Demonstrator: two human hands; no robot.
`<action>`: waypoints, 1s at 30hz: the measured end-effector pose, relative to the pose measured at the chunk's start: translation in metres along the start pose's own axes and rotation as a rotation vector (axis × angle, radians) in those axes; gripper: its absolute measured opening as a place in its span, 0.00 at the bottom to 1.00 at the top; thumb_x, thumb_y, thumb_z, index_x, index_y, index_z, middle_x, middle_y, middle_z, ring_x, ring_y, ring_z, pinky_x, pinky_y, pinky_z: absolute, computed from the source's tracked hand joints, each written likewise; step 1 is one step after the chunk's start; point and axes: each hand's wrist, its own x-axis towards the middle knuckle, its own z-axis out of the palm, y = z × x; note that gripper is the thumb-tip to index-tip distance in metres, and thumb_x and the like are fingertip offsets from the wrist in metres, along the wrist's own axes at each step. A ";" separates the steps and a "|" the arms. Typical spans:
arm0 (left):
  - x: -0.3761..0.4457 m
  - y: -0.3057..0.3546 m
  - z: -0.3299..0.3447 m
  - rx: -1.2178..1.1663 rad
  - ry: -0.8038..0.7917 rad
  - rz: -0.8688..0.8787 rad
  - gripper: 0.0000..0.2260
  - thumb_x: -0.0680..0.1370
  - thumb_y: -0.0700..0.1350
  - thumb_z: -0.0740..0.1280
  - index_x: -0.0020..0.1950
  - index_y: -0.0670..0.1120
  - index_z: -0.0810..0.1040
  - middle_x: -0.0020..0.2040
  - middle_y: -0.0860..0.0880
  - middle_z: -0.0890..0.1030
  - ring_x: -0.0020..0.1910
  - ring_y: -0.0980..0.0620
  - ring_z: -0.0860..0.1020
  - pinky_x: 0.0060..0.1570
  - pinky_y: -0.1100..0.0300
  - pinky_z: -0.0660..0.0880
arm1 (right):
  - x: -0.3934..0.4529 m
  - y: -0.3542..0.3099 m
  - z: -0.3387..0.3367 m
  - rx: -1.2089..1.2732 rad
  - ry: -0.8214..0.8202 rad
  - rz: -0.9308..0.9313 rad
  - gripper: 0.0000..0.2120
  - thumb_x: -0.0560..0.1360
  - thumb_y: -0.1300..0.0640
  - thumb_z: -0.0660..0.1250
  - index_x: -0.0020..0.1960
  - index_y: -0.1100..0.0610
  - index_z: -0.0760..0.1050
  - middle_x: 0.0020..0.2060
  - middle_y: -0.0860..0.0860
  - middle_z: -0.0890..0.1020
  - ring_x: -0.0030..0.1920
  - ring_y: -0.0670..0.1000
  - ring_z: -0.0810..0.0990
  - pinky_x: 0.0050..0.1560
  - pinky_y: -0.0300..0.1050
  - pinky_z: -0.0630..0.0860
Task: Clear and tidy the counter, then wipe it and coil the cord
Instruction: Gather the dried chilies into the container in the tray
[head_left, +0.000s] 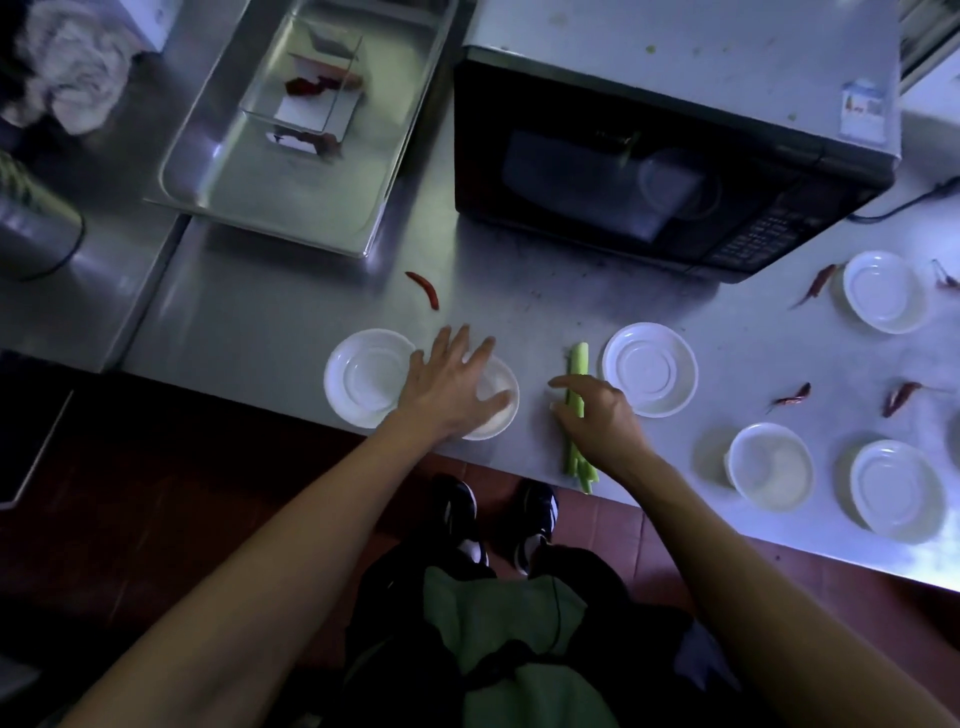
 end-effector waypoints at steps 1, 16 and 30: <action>0.005 -0.007 -0.004 0.007 0.016 0.001 0.37 0.75 0.72 0.52 0.79 0.54 0.53 0.81 0.46 0.52 0.80 0.42 0.50 0.72 0.36 0.57 | 0.002 -0.002 0.001 -0.001 0.006 0.002 0.15 0.76 0.60 0.68 0.63 0.54 0.80 0.59 0.54 0.83 0.55 0.57 0.81 0.51 0.41 0.72; 0.086 -0.090 -0.054 0.254 0.094 0.162 0.15 0.77 0.40 0.60 0.62 0.47 0.77 0.61 0.47 0.75 0.64 0.43 0.70 0.60 0.46 0.68 | 0.049 -0.028 0.012 0.015 0.069 0.008 0.15 0.77 0.62 0.67 0.63 0.56 0.80 0.62 0.52 0.82 0.60 0.55 0.80 0.60 0.46 0.75; 0.093 -0.061 -0.051 0.089 0.184 0.098 0.05 0.80 0.39 0.63 0.55 0.42 0.73 0.53 0.42 0.78 0.53 0.38 0.76 0.49 0.44 0.72 | 0.046 -0.001 -0.001 0.113 0.122 0.109 0.13 0.77 0.58 0.68 0.61 0.50 0.80 0.57 0.49 0.83 0.52 0.52 0.82 0.54 0.44 0.77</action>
